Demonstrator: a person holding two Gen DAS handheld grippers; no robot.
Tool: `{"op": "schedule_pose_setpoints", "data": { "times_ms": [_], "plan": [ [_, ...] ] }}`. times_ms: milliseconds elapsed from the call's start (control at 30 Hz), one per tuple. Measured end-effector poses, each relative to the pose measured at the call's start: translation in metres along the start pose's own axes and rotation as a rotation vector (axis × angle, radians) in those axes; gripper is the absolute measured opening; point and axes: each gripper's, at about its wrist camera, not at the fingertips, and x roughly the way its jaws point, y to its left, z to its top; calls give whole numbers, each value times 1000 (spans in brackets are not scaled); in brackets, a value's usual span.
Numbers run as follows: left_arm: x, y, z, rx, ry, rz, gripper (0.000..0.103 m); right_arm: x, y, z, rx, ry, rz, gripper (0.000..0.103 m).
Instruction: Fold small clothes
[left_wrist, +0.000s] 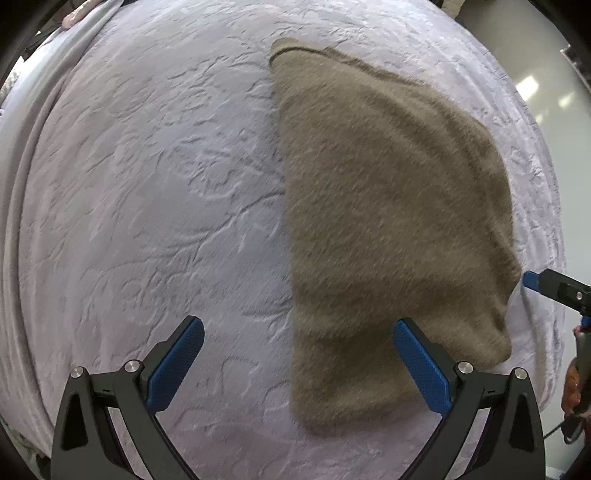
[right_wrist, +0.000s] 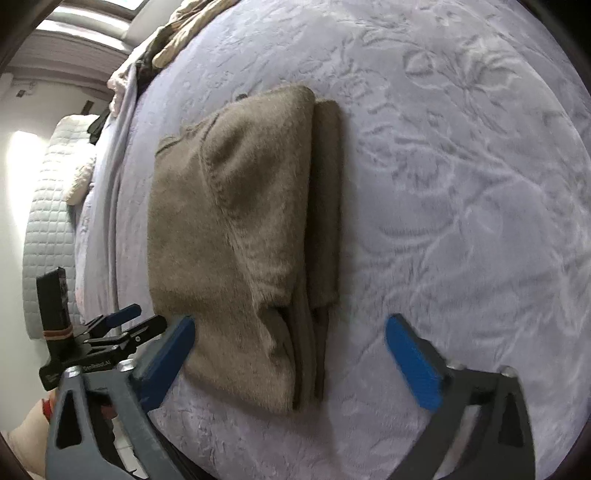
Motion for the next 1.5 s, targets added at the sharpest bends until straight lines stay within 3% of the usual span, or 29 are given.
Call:
{"op": "schedule_pose_setpoints", "data": {
  "times_ms": [167, 367, 633, 867, 1000, 1100, 1167, 1200, 1233, 1300, 1500],
  "plan": [
    [-5, 1, 22, 2, -41, -85, 103, 3, -9, 15, 18, 29, 38, 103],
    [0, 4, 41, -2, -46, -196, 103, 0, -31, 32, 81, -4, 176, 103],
    [22, -11, 44, 31, -37, -223, 103, 17, -38, 45, 61, 13, 261, 103],
    [42, -24, 51, 51, -22, -349, 103, 34, -50, 58, 51, 29, 343, 103],
    [53, -33, 54, 58, -19, -353, 103, 46, -42, 68, 3, 44, 386, 103],
    [56, -37, 55, 55, -21, -338, 93, 56, -36, 74, -6, 41, 390, 102],
    [53, -35, 54, 28, -34, -331, 79, 61, -35, 77, 28, 31, 370, 87],
    [51, -32, 53, 17, -40, -341, 71, 64, -34, 80, 46, 34, 357, 44],
    [47, -31, 52, 9, -49, -353, 60, 68, -36, 80, 73, 48, 362, 43],
    [37, -27, 50, 9, -69, -378, 49, 69, -37, 77, 119, 39, 399, 41],
    [0, -26, 39, 60, -121, -423, 45, 41, -10, 62, 135, 5, 485, 39]
  ]
}}
